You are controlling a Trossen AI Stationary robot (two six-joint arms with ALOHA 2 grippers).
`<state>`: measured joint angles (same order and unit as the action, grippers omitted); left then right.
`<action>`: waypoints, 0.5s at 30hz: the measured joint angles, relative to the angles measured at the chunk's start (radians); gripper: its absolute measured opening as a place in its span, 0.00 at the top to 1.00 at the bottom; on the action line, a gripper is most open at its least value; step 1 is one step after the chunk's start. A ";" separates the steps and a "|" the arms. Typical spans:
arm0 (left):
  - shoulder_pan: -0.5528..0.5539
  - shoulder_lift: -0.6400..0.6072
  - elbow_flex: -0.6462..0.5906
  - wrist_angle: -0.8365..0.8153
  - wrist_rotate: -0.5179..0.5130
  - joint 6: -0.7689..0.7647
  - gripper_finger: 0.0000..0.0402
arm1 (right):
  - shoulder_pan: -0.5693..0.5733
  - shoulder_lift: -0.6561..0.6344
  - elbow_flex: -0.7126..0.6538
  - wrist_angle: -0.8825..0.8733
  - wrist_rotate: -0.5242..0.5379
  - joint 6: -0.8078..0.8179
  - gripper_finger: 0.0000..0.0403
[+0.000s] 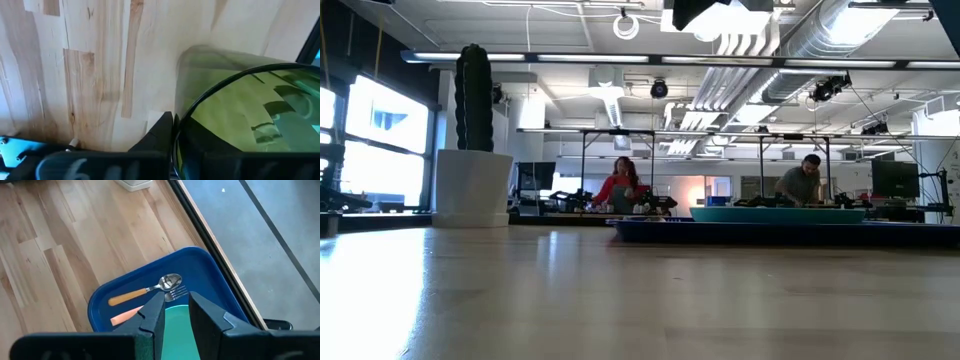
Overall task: Pick and place plate/cup/fork/spoon on tray
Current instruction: Put the green cup on the top right side of the light green plate on the blue tray
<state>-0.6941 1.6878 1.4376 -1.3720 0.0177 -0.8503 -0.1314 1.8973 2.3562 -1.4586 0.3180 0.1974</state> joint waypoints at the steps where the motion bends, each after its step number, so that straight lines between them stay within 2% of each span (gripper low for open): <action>1: 0.000 0.000 0.000 0.000 0.000 -0.009 0.97 | 0.000 0.000 0.000 0.000 0.000 -0.001 0.80; 8: 0.030 -0.027 -0.001 -0.006 0.001 -0.069 0.99 | 0.000 -0.019 -0.001 -0.004 0.005 -0.036 0.80; 15: 0.167 -0.064 0.029 0.002 -0.006 -0.080 0.99 | 0.000 -0.071 -0.001 0.003 0.019 -0.022 0.80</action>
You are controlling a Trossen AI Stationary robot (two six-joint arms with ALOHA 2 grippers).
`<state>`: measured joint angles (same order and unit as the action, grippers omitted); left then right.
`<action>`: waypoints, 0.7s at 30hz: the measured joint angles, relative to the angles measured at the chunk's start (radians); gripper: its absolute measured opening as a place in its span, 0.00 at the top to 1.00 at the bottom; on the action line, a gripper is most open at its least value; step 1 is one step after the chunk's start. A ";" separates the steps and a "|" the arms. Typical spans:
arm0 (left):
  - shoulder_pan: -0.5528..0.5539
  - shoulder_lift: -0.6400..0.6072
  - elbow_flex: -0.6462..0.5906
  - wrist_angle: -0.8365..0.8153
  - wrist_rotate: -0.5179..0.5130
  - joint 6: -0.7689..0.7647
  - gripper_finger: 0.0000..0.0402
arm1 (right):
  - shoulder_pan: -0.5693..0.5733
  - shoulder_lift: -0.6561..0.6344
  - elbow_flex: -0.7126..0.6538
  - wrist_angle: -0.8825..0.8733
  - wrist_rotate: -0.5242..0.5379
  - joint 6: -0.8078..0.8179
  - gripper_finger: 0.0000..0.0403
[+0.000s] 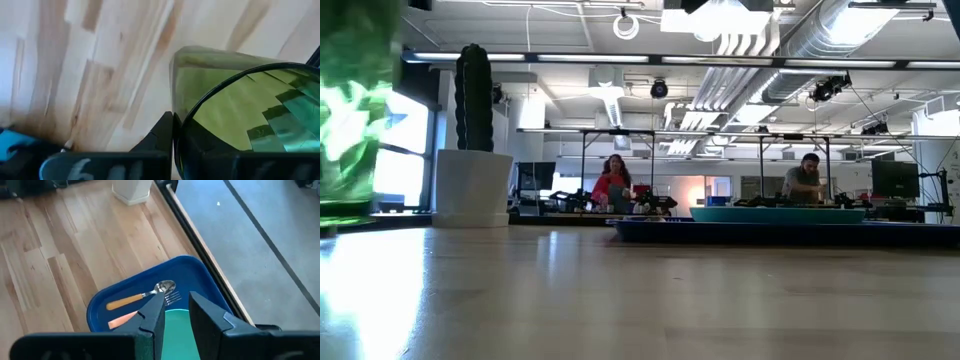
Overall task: Pick and place plate/cup/fork/spoon on tray
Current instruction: Put the green cup on the top right side of the light green plate on the blue tray
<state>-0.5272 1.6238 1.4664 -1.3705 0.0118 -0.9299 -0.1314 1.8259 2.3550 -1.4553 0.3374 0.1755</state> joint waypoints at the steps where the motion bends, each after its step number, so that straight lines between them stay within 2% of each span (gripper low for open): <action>1: 0.025 0.000 0.009 0.007 -0.001 0.012 0.99 | 0.000 -0.007 0.000 0.000 0.004 0.001 0.80; 10: 0.221 -0.002 0.107 0.113 -0.083 0.204 0.99 | 0.000 -0.080 0.000 -0.035 0.076 0.051 0.80; 17: 0.356 -0.002 0.150 0.195 -0.070 0.169 0.99 | 0.000 -0.113 0.001 -0.120 0.148 0.134 0.80; 21: 0.424 -0.001 0.166 0.244 -0.067 0.198 0.99 | 0.000 -0.116 0.001 -0.117 0.166 0.166 0.80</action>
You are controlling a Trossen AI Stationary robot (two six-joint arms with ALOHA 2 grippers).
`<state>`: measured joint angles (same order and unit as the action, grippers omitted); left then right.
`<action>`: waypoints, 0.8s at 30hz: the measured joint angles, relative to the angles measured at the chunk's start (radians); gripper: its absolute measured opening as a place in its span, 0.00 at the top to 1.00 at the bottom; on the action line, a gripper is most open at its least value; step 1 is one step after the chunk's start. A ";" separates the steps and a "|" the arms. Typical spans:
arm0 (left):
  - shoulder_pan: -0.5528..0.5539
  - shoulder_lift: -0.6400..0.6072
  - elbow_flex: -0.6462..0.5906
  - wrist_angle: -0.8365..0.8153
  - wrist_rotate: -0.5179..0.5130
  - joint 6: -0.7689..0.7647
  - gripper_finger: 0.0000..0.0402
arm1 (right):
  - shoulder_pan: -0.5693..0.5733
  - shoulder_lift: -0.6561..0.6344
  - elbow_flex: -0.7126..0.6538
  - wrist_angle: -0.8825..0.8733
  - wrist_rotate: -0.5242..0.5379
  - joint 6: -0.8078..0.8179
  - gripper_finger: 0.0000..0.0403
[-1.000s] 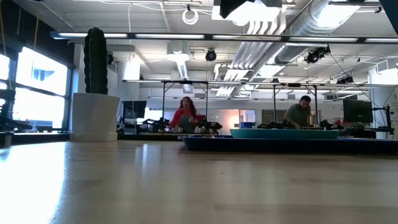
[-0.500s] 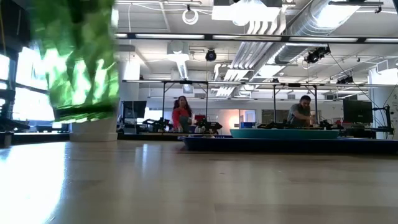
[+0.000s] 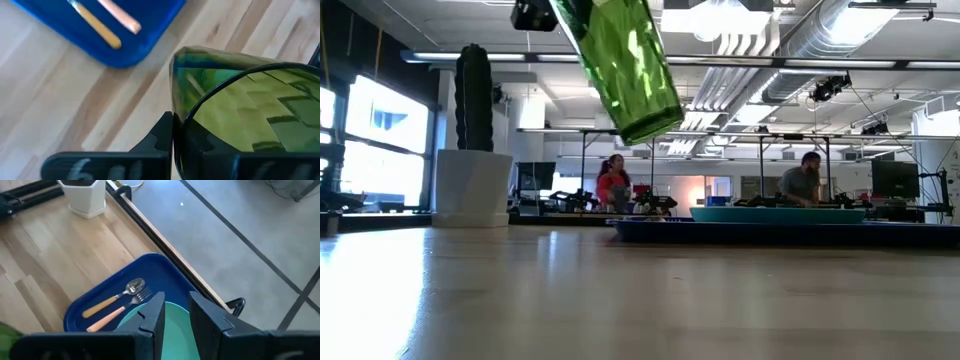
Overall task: Pick and place plate/cup/fork/spoon on tray
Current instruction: Put the green cup on the top right side of the light green plate on the blue tray
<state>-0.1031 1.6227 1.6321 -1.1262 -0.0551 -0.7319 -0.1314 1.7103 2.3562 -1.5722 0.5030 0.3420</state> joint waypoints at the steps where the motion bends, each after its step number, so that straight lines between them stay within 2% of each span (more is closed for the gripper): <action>1: 0.017 0.000 0.001 0.013 0.000 0.013 0.99 | 0.000 0.000 0.000 0.001 -0.001 0.001 0.80; 4: 0.061 0.000 0.002 0.073 0.021 0.059 0.99 | 0.000 -0.003 0.000 0.001 0.002 0.022 0.80; 9: 0.096 0.000 0.002 0.086 0.080 0.125 0.99 | 0.000 -0.003 0.000 0.001 0.039 0.087 0.80; 17: 0.089 0.021 0.001 0.063 0.078 0.188 0.99 | 0.000 -0.002 0.000 0.001 0.078 0.233 0.80; 24: 0.059 0.090 0.002 0.018 0.097 0.218 0.99 | -0.002 -0.001 0.000 0.002 0.086 0.313 0.80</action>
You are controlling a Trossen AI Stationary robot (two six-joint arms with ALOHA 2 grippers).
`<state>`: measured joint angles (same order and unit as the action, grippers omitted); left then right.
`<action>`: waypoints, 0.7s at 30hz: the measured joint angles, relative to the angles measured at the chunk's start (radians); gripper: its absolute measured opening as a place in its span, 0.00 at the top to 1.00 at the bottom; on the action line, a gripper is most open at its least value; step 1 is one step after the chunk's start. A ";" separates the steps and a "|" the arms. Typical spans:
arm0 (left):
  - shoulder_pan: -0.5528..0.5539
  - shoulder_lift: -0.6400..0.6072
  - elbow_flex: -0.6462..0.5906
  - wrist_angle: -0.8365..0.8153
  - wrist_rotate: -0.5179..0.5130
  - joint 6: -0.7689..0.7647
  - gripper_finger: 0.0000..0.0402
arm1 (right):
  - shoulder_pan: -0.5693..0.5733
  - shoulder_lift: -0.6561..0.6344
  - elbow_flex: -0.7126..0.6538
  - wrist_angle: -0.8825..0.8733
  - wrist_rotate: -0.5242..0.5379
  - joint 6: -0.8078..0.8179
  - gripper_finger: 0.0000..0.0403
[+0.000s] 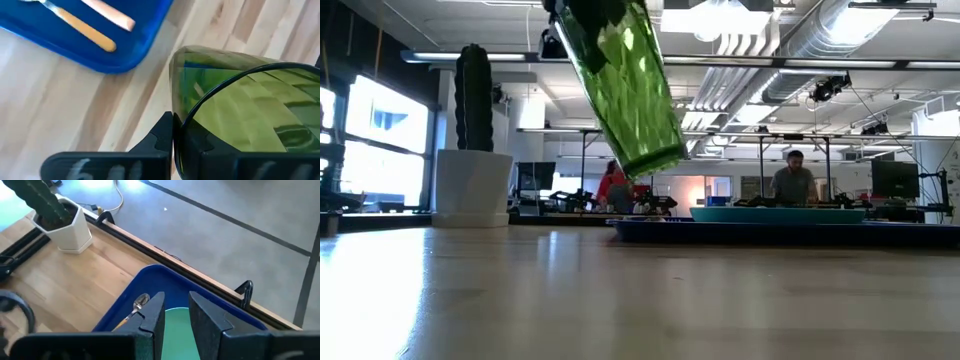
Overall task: Pick and place plate/cup/fork/spoon on tray
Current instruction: Put the green cup on the top right side of the light green plate on the blue tray
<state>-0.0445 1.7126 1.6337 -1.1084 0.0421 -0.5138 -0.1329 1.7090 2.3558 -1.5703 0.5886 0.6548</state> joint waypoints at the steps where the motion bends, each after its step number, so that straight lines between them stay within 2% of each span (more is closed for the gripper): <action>1: -0.005 0.007 0.000 -0.013 0.006 0.008 0.99 | 0.000 0.000 0.000 0.000 0.005 0.000 0.80; 11: -0.058 0.104 0.000 -0.081 0.041 0.072 0.99 | -0.032 0.005 -0.002 0.000 0.002 0.020 0.80; 21: -0.064 0.141 0.000 -0.051 0.044 0.083 0.99 | -0.038 0.006 -0.048 -0.001 -0.001 -0.004 0.80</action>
<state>-0.1085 1.8537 1.6333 -1.1595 0.0864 -0.4306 -0.1707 1.7145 2.3079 -1.5715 0.5871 0.6505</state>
